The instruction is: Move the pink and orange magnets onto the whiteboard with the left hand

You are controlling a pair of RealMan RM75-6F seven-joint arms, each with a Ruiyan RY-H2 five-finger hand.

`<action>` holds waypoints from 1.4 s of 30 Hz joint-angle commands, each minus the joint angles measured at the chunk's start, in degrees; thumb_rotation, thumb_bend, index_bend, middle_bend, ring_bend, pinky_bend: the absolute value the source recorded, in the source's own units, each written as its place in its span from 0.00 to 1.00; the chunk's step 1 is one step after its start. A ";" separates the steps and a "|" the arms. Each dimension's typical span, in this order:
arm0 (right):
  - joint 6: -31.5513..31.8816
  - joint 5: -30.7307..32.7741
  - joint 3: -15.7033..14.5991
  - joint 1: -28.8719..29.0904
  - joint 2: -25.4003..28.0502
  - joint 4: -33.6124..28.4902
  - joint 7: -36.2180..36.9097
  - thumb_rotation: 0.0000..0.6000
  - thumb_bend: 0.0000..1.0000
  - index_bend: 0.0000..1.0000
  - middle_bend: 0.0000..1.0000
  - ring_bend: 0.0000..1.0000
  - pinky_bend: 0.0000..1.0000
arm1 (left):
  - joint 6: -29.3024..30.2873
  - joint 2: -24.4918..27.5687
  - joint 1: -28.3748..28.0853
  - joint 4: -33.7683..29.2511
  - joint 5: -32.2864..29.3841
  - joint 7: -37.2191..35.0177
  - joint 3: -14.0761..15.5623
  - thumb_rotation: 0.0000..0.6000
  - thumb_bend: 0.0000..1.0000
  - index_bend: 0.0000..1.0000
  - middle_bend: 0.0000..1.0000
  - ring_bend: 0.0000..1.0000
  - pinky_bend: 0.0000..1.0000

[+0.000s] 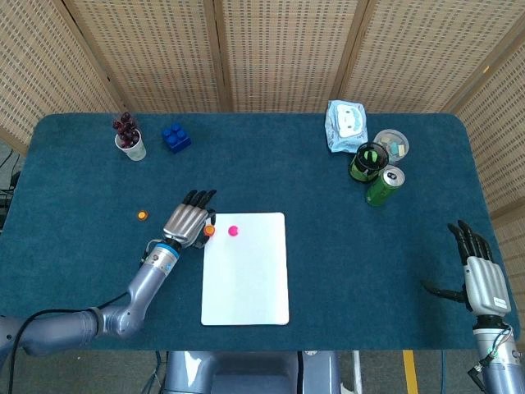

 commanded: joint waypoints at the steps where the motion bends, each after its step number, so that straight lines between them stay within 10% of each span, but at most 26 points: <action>1: -0.11 0.05 0.00 0.03 0.05 0.00 0.07 1.00 0.03 0.00 0.00 0.00 0.00 | 0.24 -0.84 0.36 -0.46 0.02 0.45 1.26 1.00 0.36 0.62 0.00 0.00 0.00; 20: -0.30 0.21 0.00 0.12 0.18 -0.14 -0.18 1.00 0.03 0.00 0.00 0.00 0.00 | 1.68 -2.45 0.26 0.17 -2.77 3.06 2.39 1.00 0.35 0.62 0.00 0.00 0.00; 32: -0.24 0.21 0.00 0.10 0.19 -0.17 -0.16 1.00 0.03 0.00 0.00 0.00 0.00 | 0.74 -0.50 -0.17 -2.46 -3.95 3.88 2.89 1.00 0.27 0.02 0.00 0.00 0.00; 42: -0.32 0.29 0.01 0.13 0.21 -0.22 -0.19 1.00 0.03 0.00 0.00 0.00 0.00 | 5.70 5.32 2.10 -6.81 -2.44 1.12 1.06 1.00 0.27 0.00 0.00 0.00 0.00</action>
